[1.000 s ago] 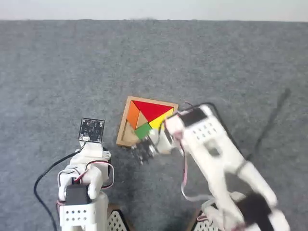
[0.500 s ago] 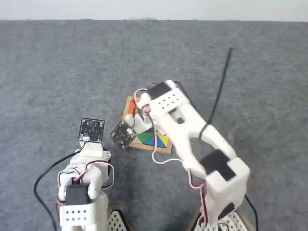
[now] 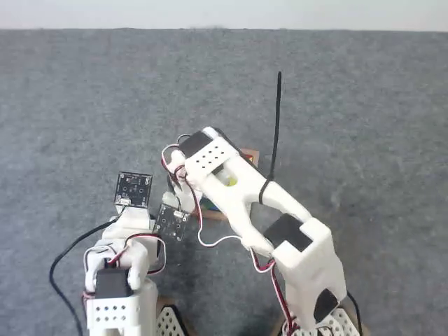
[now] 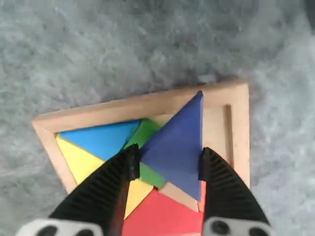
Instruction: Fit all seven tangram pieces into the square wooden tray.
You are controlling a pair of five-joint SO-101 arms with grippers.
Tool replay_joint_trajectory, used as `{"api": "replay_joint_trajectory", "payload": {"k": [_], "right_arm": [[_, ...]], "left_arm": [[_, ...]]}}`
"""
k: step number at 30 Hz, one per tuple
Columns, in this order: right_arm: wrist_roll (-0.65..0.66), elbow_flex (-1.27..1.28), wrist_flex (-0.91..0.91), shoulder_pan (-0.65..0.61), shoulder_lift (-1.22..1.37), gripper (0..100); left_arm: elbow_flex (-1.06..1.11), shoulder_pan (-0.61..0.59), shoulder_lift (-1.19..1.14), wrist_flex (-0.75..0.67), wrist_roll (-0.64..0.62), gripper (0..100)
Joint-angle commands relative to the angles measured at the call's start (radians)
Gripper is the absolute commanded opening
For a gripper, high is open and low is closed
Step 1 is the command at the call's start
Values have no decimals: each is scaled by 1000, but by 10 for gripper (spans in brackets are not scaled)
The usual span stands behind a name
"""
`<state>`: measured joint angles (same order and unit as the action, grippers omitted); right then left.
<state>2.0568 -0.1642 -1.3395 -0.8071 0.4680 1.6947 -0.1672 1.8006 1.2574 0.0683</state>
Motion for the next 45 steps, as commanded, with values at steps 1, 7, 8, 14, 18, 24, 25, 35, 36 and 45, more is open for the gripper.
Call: {"api": "replay_joint_trajectory", "payload": {"k": [1, 7, 8, 14, 18, 24, 25, 35, 36, 45], "right_arm": [[31, -58, 1, -1, -10, 166], [-12, -61, 19, -4, -13, 314], [-44, -69, 38, -4, -10, 330], [-175, -170, 58, 42, -19, 357], [-351, -311, -27, 139, -64, 357], [-480, -396, -236, 260, -159, 357], [-480, -394, -254, 282, -165, 357], [-964, -356, -453, 415, -176, 214], [-1045, -344, -450, 415, -177, 175], [-1626, -155, -229, 423, -444, 132]], "left_arm": [[-10, 5, 17, 3, 2, 21], [-10, 5, 17, 3, 2, 21], [-10, 5, 17, 3, 2, 21], [-10, 5, 17, 3, 2, 21], [-10, 5, 17, 3, 2, 21], [-10, 5, 17, 3, 2, 21], [-10, 5, 17, 3, 2, 21], [-10, 5, 17, 3, 2, 21], [-10, 5, 17, 3, 2, 21], [-10, 5, 17, 3, 2, 21]]}}
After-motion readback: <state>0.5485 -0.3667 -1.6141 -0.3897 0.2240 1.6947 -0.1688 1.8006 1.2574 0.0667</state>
